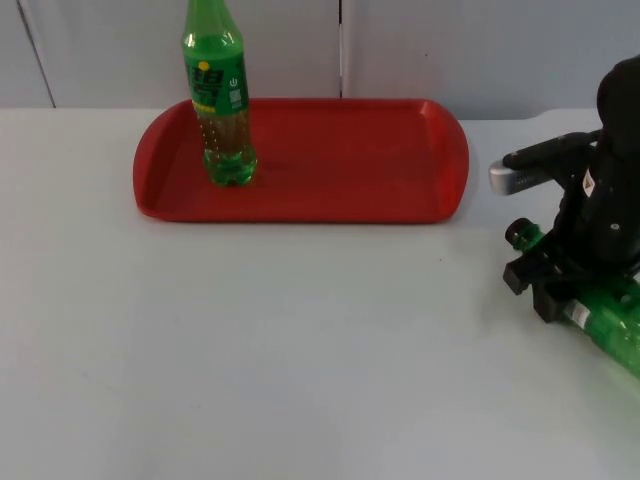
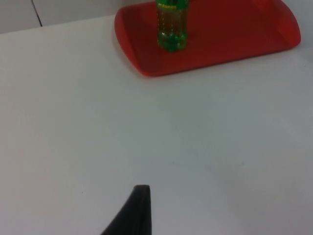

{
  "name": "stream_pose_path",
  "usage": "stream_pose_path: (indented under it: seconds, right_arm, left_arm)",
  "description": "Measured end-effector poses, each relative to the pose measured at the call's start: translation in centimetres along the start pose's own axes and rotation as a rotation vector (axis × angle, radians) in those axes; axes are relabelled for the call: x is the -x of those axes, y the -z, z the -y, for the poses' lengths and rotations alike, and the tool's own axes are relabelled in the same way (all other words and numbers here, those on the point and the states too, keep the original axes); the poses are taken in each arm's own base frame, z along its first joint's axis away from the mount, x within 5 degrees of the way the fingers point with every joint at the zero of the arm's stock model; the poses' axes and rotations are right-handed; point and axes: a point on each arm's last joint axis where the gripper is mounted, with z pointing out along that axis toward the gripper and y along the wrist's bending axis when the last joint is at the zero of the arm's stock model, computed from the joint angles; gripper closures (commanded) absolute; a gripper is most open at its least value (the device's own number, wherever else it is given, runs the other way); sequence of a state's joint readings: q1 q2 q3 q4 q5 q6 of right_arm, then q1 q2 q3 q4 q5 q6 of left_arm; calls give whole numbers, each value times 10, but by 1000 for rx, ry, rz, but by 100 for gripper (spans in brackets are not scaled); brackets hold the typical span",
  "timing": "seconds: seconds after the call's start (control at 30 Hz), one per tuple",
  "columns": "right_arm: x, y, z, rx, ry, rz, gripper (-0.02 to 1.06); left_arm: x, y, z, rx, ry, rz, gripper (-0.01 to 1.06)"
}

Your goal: Place the bottle upright on the tray.

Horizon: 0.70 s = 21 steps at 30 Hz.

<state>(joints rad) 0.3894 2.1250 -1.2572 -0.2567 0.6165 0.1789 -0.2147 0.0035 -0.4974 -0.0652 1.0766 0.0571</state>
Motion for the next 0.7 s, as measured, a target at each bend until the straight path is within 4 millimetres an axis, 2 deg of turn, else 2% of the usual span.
stream_pose_path:
  seconds: [0.13,0.2,0.3,0.33,0.4,0.43,0.47,0.5,0.7]
  right_arm:
    - [0,0,0,1,0,4,104]
    - [0,-1,0,1,0,4,96]
    - [1,-1,0,1,0,6,64]
    - [1,-1,0,2,0,8,64]
    - [1,-1,0,3,0,12,29]
    - [1,-1,0,3,0,12,17]
    - [1,-1,0,4,-1,15,17]
    - [2,-1,-1,5,-1,17,2]
    - [3,-1,-1,11,-8,31,0]
  left_arm:
    - [0,0,0,0,0,0,0]
    - [0,0,0,0,0,0,0]
    - [0,0,0,0,0,0,0]
    - [0,0,0,0,0,0,0]
    - [0,0,0,0,0,0,0]
    - [0,0,0,0,0,0,0]
    - [0,0,0,0,0,0,0]
    - [0,0,0,0,0,0,0]
    - [0,0,0,0,0,0,0]
